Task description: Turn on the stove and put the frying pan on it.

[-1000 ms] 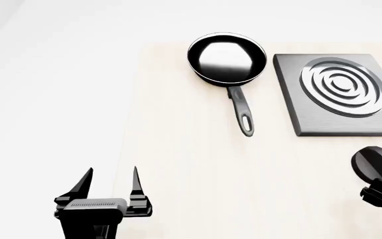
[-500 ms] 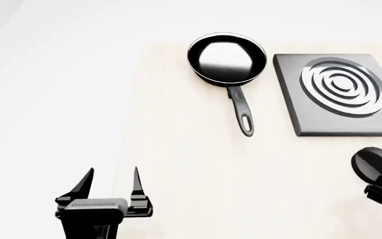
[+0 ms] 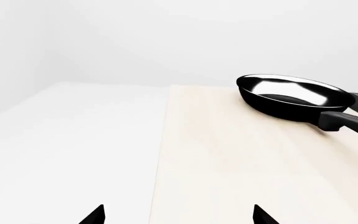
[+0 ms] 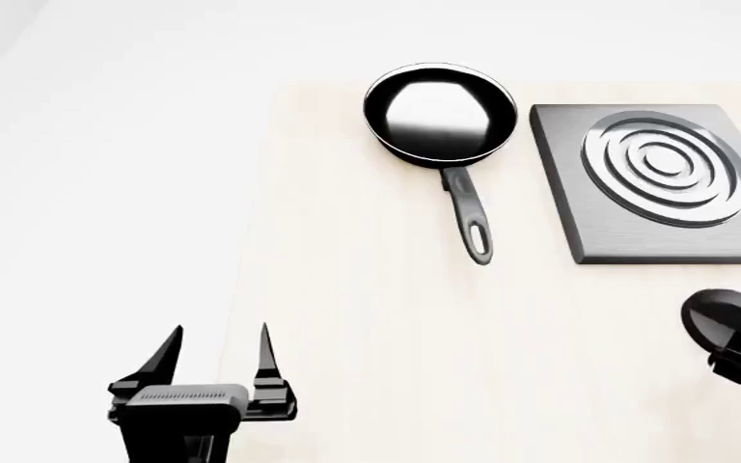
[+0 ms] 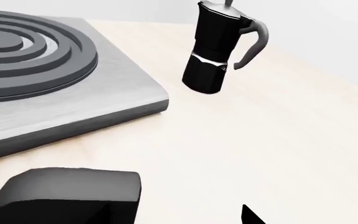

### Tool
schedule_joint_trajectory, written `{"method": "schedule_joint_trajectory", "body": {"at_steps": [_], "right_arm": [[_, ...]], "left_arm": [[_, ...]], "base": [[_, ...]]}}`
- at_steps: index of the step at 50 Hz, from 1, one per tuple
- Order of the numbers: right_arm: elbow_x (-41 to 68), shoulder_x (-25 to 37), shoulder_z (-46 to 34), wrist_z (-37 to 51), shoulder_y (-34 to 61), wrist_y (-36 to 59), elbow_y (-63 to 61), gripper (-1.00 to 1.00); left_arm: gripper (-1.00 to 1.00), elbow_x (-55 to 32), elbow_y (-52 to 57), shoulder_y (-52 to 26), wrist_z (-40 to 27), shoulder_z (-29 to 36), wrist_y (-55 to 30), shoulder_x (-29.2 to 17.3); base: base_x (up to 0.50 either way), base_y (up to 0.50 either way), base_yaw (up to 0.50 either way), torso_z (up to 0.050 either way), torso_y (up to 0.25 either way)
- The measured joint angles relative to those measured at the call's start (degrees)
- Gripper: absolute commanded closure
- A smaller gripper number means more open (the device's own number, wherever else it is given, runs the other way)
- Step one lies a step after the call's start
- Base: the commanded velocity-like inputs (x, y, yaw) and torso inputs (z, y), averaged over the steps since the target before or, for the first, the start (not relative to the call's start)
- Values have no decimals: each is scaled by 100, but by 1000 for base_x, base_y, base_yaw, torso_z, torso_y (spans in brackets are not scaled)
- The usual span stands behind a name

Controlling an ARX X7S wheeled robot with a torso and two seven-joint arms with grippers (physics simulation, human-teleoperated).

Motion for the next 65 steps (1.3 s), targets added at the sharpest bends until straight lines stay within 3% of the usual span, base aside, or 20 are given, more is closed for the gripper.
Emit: {"method": "schedule_joint_trajectory", "body": {"at_steps": [45, 65], "right_arm": [[-78, 155, -172, -127, 471, 81, 351, -100], [588, 160, 510, 260, -794, 709, -1530, -100]], "left_arm": [[-100, -49, -66, -39, -46, 79, 25, -32], [-100, -49, -37, -28, -87, 109, 30, -62]], "base": [[0, 0, 0, 0, 0], [0, 0, 0, 0, 0]]}}
